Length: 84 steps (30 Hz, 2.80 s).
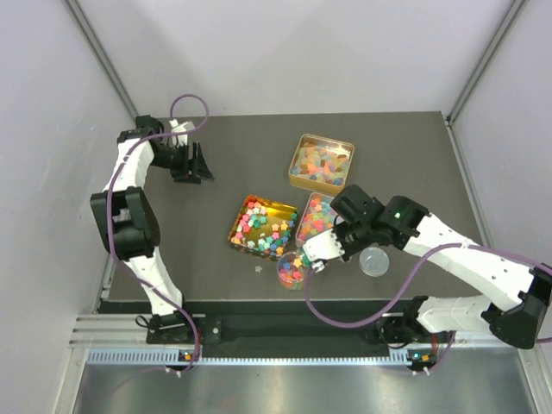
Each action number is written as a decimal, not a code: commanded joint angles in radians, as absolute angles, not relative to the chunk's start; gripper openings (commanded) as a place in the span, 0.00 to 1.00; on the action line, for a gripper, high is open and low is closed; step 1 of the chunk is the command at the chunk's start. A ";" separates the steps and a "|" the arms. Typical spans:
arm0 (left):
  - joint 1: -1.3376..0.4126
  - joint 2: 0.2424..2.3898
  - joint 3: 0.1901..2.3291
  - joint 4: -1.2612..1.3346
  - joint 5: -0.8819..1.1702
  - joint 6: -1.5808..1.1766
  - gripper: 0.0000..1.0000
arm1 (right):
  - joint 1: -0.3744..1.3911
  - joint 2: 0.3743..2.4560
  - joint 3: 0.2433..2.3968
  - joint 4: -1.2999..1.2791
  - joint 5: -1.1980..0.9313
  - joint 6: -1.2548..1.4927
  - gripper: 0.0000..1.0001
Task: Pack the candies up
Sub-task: Place the fake candies in the packing bottle, then scoop the fake candies from the storage box.
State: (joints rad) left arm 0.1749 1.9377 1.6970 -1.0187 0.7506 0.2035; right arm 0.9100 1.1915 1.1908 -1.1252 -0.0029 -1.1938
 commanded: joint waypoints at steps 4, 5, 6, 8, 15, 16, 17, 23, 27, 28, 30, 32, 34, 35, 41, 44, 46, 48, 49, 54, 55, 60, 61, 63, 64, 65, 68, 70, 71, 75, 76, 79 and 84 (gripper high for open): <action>0.169 1.847 1.643 -0.960 0.776 0.186 0.69 | 0.974 1.189 1.203 -1.115 0.130 -1.186 0.00; 0.169 1.830 1.626 -0.945 0.776 0.184 0.69 | 0.976 1.192 1.203 -1.117 0.136 -1.192 0.00; 0.169 1.822 1.615 -0.940 0.778 0.184 0.69 | 0.979 1.195 1.200 -1.117 0.146 -1.195 0.00; 0.170 1.801 1.591 -0.931 0.781 0.184 0.69 | 0.983 1.206 1.200 -1.114 0.167 -1.198 0.00; 0.161 1.752 1.566 -0.922 0.801 0.210 0.69 | 0.991 1.235 1.215 -1.108 0.215 -1.204 0.00; 0.158 1.732 1.574 -0.925 0.819 0.219 0.69 | 0.991 1.236 1.221 -1.095 0.239 -1.201 0.00; 0.143 1.718 1.578 -0.925 0.860 0.227 0.70 | 0.988 1.241 1.232 -1.086 0.245 -1.198 0.00; 0.016 1.669 1.715 -1.110 0.943 0.353 0.68 | 0.919 1.313 1.364 -1.020 0.192 -1.121 0.00; -0.080 1.695 1.846 -1.294 0.956 0.431 0.63 | 0.858 1.371 1.417 -0.957 0.134 -1.097 0.00; -0.092 1.716 1.862 -1.322 0.963 0.434 0.61 | 0.844 1.402 1.446 -0.925 0.083 -1.069 0.00; -0.113 1.727 1.875 -1.364 0.979 0.414 0.51 | 0.812 1.442 1.485 -0.905 0.031 -1.026 0.00; -0.129 1.724 1.859 -1.358 0.976 0.414 0.49 | 0.802 1.500 1.525 -0.871 -0.021 -0.977 0.00; -0.138 1.732 1.852 -1.361 0.951 0.436 0.48 | 0.798 1.535 1.532 -0.830 -0.051 -0.959 0.00; -0.143 1.739 1.856 -1.362 0.951 0.439 0.46 | 0.798 1.548 1.543 -0.809 -0.057 -0.954 0.00; -0.173 1.793 1.891 -1.353 0.971 0.425 0.28 | 0.795 1.626 1.641 -0.763 -0.091 -0.957 0.00; -0.186 1.836 1.893 -1.345 0.973 0.419 0.15 | 0.795 1.652 1.676 -0.747 -0.084 -0.948 0.00; -0.189 1.853 1.878 -1.341 0.968 0.428 0.10 | 0.793 1.660 1.707 -0.744 -0.100 -0.924 0.00; -0.189 1.877 1.867 -1.339 0.954 0.437 0.09 | 0.795 1.660 1.710 -0.744 -0.126 -0.926 0.00; -0.189 1.890 1.870 -1.333 0.942 0.437 0.09 | 0.795 1.661 1.713 -0.747 -0.133 -0.931 0.00; -0.189 1.976 1.946 -1.310 0.925 0.414 0.09 | 0.790 1.615 1.767 -0.802 -0.305 -0.957 0.00; -0.189 1.988 1.963 -1.309 0.927 0.411 0.09 | 0.790 1.609 1.775 -0.813 -0.331 -0.957 0.00; -0.190 2.011 2.006 -1.292 0.931 0.396 0.10 | 0.795 1.614 1.816 -0.827 -0.417 -0.930 0.00; -0.190 2.011 2.005 -1.287 0.930 0.394 0.10 | 0.795 1.617 1.818 -0.827 -0.420 -0.927 0.00; -0.190 2.006 2.002 -1.287 0.930 0.393 0.11 | 0.793 1.626 1.824 -0.822 -0.428 -0.916 0.00; -0.190 2.005 2.000 -1.287 0.928 0.393 0.11 | 0.793 1.629 1.825 -0.824 -0.436 -0.914 0.00; -0.190 2.002 1.997 -1.287 0.925 0.393 0.11 | 0.793 1.631 1.832 -0.824 -0.443 -0.911 0.00; -0.190 2.000 1.996 -1.284 0.919 0.393 0.11 | 0.795 1.646 1.845 -0.824 -0.463 -0.896 0.00; -0.189 1.999 2.003 -1.276 0.904 0.379 0.11 | 0.798 1.654 1.848 -0.830 -0.453 -0.903 0.00; -0.186 1.990 2.022 -1.275 0.864 0.373 0.11 | 0.793 1.655 1.839 -0.836 -0.419 -0.932 0.00; -0.109 1.936 2.068 -1.232 0.729 0.334 0.22 | 0.752 1.638 1.734 -0.870 -0.377 -1.086 0.00; -0.094 1.925 2.066 -1.226 0.712 0.342 0.26 | 0.744 1.641 1.711 -0.871 -0.370 -1.110 0.00; -0.045 1.876 1.979 -1.191 0.655 0.354 0.30 | 0.739 1.690 1.690 -0.903 -0.357 -1.152 0.00; -0.032 1.781 1.734 -1.140 0.620 0.342 0.32 | 0.739 1.798 1.742 -0.913 -0.307 -1.163 0.00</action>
State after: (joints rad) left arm -0.0193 1.8610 1.8606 -1.1851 0.6689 0.3515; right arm 0.7429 1.7325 1.6943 -0.9066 -0.3347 -1.1091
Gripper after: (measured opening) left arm 0.317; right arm 0.127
